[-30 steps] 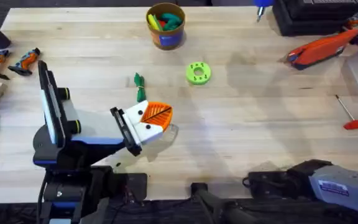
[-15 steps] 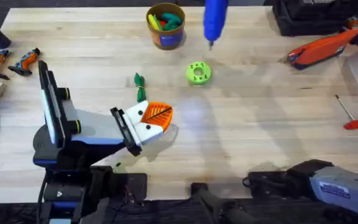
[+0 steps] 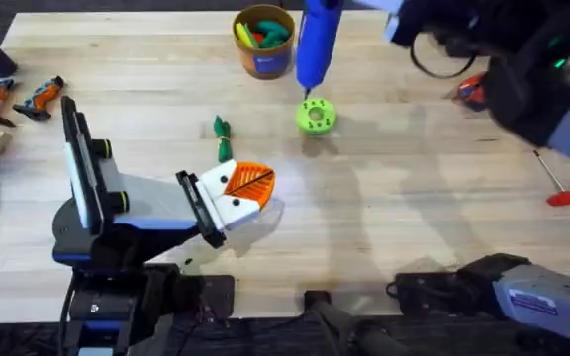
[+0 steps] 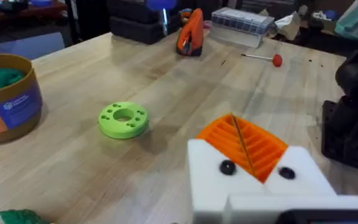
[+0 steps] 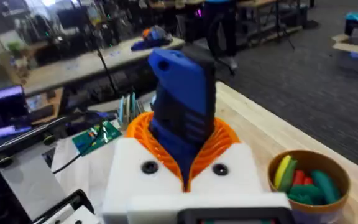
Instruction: Pick up the gripper from the table and insert it into the empty holder that is missing its gripper. Then pick up a screw, insert it into the mounting hole, and use the screwdriver to tighten it. Finally, clean up the table by picking up the vegetable and placing it into the bucket.
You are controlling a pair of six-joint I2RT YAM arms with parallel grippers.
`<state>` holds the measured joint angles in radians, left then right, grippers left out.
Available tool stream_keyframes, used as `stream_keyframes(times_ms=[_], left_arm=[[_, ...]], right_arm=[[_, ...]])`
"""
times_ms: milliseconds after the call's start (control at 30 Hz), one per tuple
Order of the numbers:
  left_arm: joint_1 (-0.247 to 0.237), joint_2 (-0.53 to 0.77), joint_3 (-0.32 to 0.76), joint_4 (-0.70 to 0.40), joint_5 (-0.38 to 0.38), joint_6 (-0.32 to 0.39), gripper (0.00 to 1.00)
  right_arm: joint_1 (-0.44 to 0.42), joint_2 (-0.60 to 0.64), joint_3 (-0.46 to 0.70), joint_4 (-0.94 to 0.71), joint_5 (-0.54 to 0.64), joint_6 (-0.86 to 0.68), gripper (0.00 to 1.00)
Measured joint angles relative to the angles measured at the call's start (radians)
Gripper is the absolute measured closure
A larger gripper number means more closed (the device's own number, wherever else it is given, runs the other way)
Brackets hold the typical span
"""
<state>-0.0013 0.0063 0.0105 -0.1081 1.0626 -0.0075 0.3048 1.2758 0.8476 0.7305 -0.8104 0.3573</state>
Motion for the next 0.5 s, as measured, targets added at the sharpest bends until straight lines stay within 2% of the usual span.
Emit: stream_keyframes(times_ms=[133, 500], left_arm=[[0.000, 0.000, 0.000, 0.000, 0.000, 0.000, 0.985], [0.000, 0.000, 0.000, 0.000, 0.000, 0.000, 0.985]], right_arm=[[0.030, 0.003, -0.056, 0.102, -0.007, 0.041, 0.976], [0.199, 0.008, -0.058, 0.291, -0.029, 0.058, 0.976]])
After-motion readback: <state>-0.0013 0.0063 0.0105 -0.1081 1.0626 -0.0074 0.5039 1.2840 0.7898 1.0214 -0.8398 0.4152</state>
